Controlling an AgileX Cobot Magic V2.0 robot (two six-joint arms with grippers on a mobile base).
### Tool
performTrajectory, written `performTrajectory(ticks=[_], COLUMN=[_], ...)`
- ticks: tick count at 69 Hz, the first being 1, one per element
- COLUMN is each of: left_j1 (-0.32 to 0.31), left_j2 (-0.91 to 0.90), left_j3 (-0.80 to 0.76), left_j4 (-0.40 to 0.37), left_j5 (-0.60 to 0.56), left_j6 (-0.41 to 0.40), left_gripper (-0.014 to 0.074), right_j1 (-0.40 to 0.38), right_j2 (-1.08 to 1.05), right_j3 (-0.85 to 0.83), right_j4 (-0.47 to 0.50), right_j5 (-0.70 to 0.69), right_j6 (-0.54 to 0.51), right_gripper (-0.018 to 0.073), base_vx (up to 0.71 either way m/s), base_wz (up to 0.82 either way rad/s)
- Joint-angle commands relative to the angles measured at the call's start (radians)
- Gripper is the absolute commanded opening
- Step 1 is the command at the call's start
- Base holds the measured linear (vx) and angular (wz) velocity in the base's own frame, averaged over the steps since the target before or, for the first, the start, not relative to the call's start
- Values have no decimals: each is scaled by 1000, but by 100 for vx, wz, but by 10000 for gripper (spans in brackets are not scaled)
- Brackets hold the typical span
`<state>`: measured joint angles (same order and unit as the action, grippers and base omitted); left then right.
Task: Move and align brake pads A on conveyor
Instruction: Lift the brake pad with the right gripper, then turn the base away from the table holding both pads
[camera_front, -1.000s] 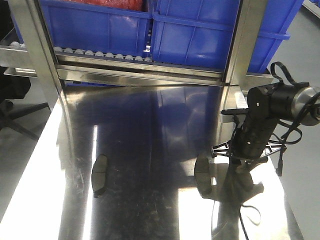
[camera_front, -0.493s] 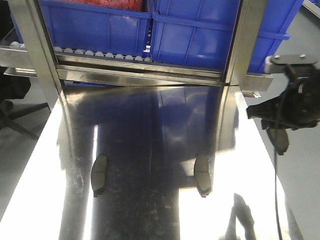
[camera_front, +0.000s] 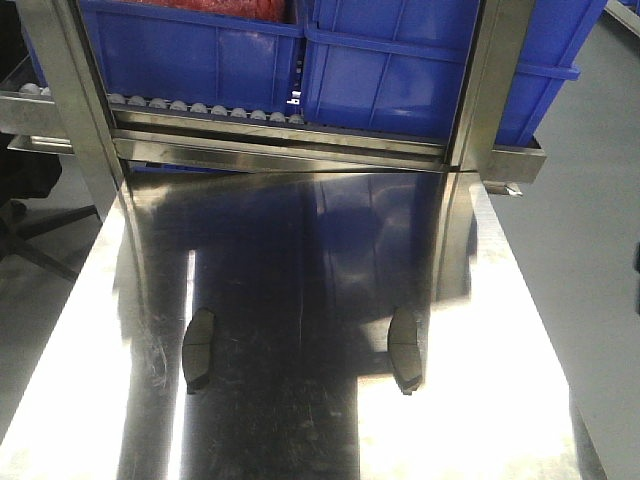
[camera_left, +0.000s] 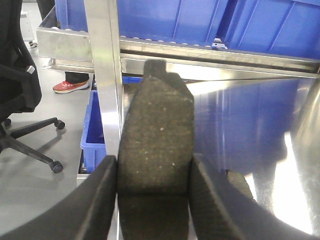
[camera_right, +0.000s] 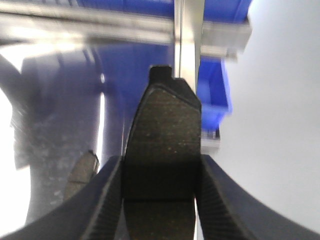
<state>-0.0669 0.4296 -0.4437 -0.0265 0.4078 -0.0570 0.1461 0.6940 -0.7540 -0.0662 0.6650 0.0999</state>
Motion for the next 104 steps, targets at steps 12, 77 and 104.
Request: performTrajectory(ticks=[12,77,104], left_j1=[-6,-6,-6], left_j2=[4,4,5], left_j3=[-29,-29,-29], left_j4=[-10,-10,-10], left_j5=[-96,-96,-96], left_j6=[-3,-3,-3], left_gripper=[-6,-6,-6], right_j1=[-2,-2,-4], right_j2=[-286,-518,-519], right_j3=[81,204,204], right_j4=[-11,-10,-8], right_j5=[-121,-208,-207], right_j6=[-51,-67,-67], right_gripper=[-5,-5,-5], base_vx=[0,0,-3], base_wz=[0,0,11])
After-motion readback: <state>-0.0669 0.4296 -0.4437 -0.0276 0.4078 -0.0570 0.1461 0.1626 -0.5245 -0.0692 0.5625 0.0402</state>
